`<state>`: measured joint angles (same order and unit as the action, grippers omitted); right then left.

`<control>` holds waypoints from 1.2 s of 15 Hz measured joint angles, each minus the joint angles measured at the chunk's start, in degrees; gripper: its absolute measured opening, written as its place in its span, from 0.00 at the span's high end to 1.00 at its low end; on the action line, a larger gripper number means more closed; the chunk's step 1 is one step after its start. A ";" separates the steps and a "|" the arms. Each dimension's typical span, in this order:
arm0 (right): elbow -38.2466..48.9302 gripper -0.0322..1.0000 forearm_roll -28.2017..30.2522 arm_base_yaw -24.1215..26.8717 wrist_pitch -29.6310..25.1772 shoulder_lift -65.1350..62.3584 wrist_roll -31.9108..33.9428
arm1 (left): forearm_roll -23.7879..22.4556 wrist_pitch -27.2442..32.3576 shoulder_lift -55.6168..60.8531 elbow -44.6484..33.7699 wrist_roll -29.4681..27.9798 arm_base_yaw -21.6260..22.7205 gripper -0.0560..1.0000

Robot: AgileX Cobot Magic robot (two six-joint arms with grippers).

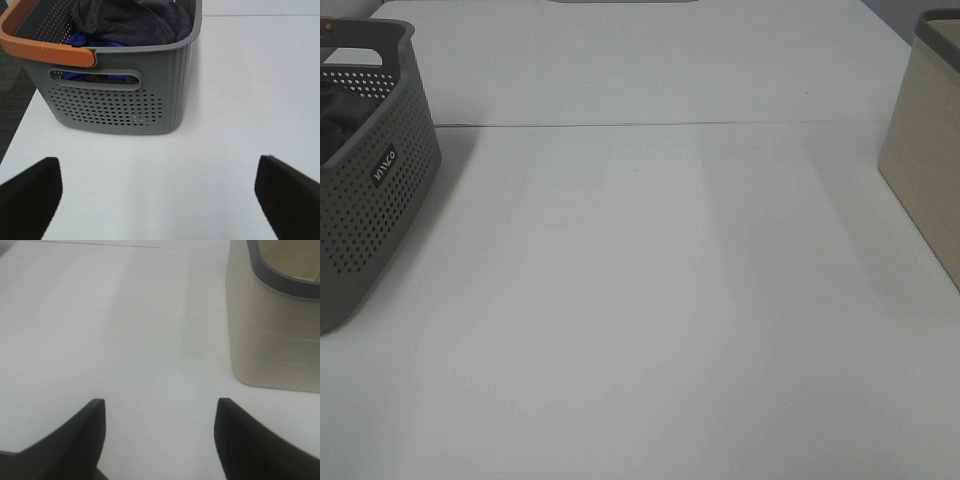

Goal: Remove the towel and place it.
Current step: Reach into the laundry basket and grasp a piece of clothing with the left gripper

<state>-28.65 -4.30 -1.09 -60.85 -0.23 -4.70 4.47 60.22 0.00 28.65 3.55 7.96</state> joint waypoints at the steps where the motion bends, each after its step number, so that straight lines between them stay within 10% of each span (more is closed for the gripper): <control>1: 0.00 0.37 0.00 0.00 0.00 0.00 0.00 | 0.00 0.00 0.00 0.00 0.00 0.00 0.01; 18: 0.00 0.37 0.00 0.00 0.00 0.00 0.00 | -0.23 -1.95 0.11 5.33 1.66 0.00 0.01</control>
<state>-28.65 -4.30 -1.09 -60.85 -0.23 -4.70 4.24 58.27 0.11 33.98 5.21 7.96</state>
